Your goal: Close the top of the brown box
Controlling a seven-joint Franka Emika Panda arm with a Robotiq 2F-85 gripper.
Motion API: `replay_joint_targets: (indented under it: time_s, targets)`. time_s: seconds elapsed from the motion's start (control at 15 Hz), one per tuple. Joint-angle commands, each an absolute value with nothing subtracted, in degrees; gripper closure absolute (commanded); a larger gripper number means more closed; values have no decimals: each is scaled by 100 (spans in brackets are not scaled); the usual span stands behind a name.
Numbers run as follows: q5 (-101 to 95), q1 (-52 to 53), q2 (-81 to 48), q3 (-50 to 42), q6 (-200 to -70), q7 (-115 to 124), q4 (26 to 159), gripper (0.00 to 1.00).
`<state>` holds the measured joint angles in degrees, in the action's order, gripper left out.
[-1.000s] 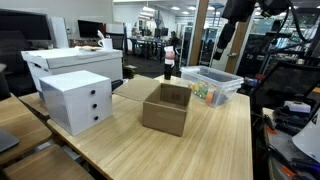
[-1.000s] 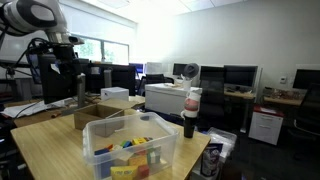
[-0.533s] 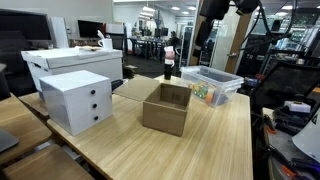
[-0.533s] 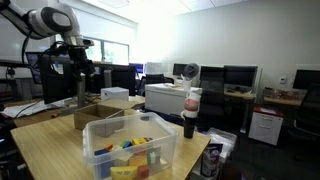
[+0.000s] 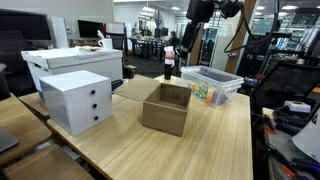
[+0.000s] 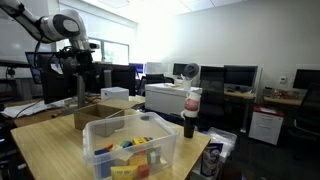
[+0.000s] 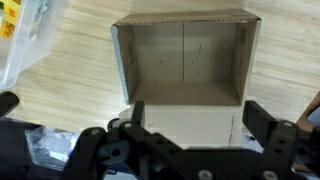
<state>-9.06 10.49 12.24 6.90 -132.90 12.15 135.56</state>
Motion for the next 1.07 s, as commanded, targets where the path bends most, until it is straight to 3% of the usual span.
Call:
replay_joint_targets:
  time_s: [0.0, 1.0]
  targets:
    - [-863, 917, 1228, 820, -13279, 1181, 13547, 0]
    - [-909, 1032, -1398, 779, -13363, 825, 10948, 0]
